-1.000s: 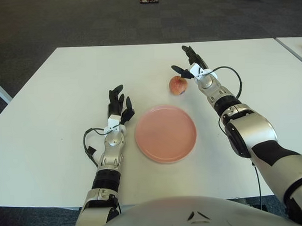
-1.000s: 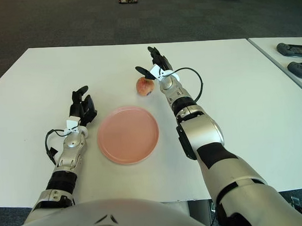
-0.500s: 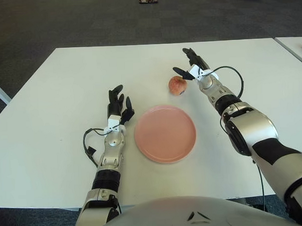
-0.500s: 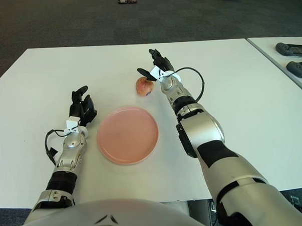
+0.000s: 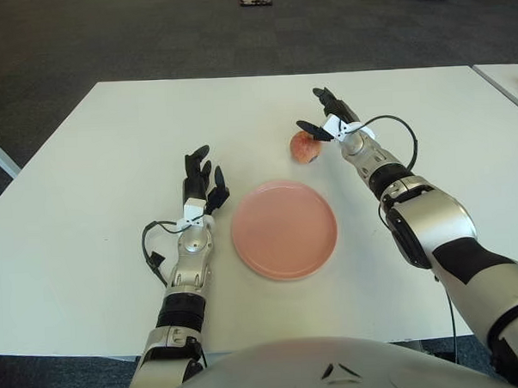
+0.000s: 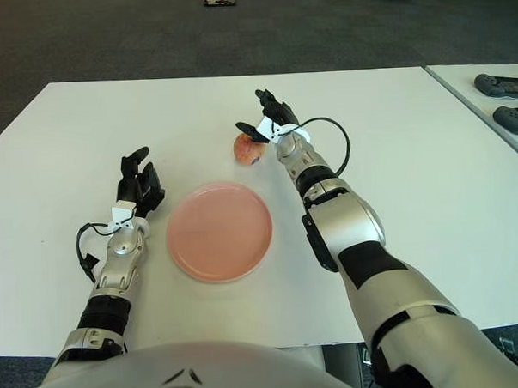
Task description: Put the apple into the plate.
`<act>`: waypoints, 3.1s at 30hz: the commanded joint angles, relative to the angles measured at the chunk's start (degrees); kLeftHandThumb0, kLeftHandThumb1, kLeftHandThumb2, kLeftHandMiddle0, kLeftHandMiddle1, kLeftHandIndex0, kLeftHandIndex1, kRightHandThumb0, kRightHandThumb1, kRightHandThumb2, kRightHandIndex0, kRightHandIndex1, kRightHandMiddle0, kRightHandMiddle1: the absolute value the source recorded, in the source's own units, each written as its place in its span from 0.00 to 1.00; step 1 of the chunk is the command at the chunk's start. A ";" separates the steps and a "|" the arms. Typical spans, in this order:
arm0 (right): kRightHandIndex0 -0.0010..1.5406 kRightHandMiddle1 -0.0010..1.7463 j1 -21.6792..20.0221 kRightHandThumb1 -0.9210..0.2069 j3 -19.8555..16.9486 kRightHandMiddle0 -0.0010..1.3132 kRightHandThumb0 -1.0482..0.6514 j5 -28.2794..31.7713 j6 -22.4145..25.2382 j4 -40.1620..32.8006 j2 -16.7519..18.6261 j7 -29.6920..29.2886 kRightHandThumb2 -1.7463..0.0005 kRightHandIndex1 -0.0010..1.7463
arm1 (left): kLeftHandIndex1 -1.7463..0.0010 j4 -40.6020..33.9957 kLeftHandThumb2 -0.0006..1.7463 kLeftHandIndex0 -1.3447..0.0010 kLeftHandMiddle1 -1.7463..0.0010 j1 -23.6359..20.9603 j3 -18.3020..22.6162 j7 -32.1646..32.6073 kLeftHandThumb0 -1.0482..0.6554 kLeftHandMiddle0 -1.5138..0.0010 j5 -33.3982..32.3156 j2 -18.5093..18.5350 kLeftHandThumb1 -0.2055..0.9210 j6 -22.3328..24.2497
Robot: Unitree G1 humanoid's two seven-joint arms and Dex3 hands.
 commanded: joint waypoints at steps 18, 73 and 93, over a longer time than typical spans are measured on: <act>0.09 0.16 1.95 0.00 2.56 0.00 0.10 -2.47 -0.56 0.39 0.42 -0.18 0.68 0.18 | 0.51 -0.02 0.46 1.00 1.00 -0.17 -0.06 -0.38 0.17 0.73 -0.01 0.93 1.00 0.21; 0.04 0.16 5.10 0.00 11.70 0.00 0.14 -9.09 -3.16 0.50 0.92 -0.59 0.72 0.12 | 0.50 1.39 0.47 1.00 1.00 -1.22 0.02 -0.42 0.18 0.73 -0.39 0.28 1.00 -0.69; 0.06 0.19 5.94 0.00 12.32 0.00 0.15 -9.33 -1.80 0.95 0.83 -0.40 0.74 0.10 | 0.49 1.30 0.47 1.00 1.00 -1.08 0.12 -0.59 0.18 0.73 -0.67 0.11 1.00 -0.89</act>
